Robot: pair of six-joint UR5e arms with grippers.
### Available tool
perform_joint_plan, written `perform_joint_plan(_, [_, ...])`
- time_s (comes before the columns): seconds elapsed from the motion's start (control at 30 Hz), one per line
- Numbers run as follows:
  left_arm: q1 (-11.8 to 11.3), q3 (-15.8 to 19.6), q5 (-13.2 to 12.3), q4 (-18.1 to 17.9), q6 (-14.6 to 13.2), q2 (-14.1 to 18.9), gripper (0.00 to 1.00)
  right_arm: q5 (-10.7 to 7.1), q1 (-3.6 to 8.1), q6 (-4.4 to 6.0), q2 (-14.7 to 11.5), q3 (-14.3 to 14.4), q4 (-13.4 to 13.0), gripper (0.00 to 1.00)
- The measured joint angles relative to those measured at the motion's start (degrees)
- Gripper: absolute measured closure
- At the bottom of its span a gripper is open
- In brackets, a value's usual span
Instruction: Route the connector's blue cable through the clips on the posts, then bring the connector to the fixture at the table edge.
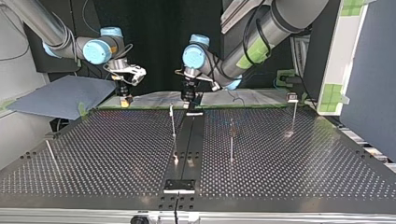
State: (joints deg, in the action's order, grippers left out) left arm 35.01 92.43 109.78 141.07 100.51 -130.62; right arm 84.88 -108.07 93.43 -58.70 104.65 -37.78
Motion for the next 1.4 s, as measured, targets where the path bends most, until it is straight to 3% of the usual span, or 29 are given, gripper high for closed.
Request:
perform_joint_plan(0.73, [-1.3, 0.0, -1.5, 2.1, 0.4, 0.0, 1.0, -0.18, 0.39, 0.18, 0.3, -0.7, 1.9, 1.0])
perform_joint_plan(1.4, [-4.0, -2.3, -5.7, 2.8, 2.3, 0.0, 1.0, 0.14, 0.41, 0.4, 0.7, -1.0, 0.9, 1.0])
